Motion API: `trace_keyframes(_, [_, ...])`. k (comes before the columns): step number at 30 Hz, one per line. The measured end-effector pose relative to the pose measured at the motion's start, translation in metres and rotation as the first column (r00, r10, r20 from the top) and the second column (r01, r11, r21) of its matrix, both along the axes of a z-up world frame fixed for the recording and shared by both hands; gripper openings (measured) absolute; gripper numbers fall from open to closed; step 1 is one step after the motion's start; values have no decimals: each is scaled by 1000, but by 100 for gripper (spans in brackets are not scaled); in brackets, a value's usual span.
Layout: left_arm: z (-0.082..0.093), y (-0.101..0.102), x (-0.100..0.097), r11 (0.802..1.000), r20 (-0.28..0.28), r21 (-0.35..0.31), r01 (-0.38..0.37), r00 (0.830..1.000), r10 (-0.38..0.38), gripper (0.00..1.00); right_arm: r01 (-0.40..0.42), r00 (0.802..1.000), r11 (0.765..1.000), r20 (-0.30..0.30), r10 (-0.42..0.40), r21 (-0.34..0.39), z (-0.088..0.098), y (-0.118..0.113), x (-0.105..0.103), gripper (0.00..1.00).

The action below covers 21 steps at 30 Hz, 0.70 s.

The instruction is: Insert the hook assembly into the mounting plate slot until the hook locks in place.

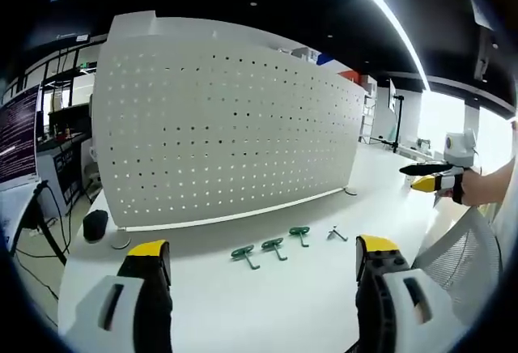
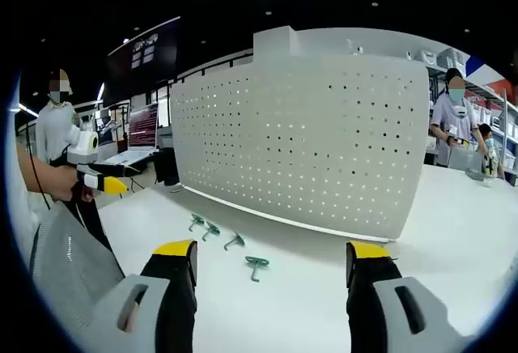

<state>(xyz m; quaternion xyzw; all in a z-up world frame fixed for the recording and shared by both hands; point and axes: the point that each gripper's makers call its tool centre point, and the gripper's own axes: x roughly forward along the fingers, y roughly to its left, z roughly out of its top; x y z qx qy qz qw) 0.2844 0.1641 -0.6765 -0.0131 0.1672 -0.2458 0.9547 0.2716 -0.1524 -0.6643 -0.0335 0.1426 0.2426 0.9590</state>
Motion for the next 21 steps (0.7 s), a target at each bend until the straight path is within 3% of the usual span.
trace_keyframes(10, [-1, -5, 10, 996, -22, 54, 64, 998, -63, 98, -3, 1000, 1000, 4, 3, 7, 1, 2, -1, 73])
trace_keyframes(21, [-12, -6, 25, 975, -97, 147, 164, 984, -151, 98, -7, 1000, 1000, 3, 7, 10, 0, 3, 1, 73])
